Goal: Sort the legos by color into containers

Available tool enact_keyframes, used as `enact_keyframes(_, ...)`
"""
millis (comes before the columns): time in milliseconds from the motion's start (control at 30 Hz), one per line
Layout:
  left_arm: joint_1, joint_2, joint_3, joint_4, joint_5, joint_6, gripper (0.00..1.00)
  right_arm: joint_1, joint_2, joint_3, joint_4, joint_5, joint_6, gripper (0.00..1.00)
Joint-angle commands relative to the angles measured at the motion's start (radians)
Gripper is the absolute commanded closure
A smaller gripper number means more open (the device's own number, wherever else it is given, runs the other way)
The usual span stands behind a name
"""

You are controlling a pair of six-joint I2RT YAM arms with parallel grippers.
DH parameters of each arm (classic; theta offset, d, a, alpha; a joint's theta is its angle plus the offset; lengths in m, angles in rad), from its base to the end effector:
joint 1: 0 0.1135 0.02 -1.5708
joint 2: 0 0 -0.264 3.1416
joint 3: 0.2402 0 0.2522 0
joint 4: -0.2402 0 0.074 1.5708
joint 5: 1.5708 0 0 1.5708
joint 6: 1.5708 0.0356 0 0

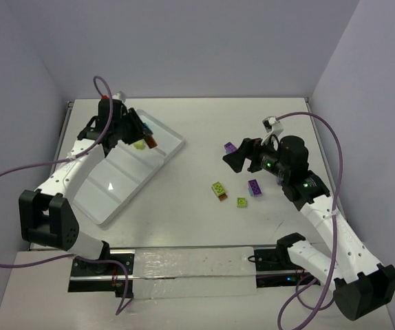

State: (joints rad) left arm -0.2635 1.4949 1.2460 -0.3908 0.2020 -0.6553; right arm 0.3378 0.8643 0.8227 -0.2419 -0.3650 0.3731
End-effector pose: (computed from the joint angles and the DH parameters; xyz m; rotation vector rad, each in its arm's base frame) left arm 0.3259 -0.0953 0.3096 -0.3316 2.2703 -0.7186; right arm 0.1834 0.0779 0.3341 -0.2295 1.9045 0.8249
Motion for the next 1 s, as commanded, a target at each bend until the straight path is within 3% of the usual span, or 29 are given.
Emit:
enact_keyframes(0, 0.036, 0.002, 0.037, -0.249, -0.568, -0.096, 1.00, 0.004, 0.031, 0.021, -0.005, 0.104, 0.005, 0.00)
enact_keyframes(233, 0.147, 0.058, -0.002, -0.181, -0.578, -0.130, 1.00, 0.004, 0.044, 0.021, -0.005, 0.109, 0.018, 0.00)
enact_keyframes(967, 0.165, 0.303, 0.079, -0.117, -0.662, -0.170, 1.00, 0.006, 0.054, 0.007, -0.010, 0.110, 0.032, 0.00)
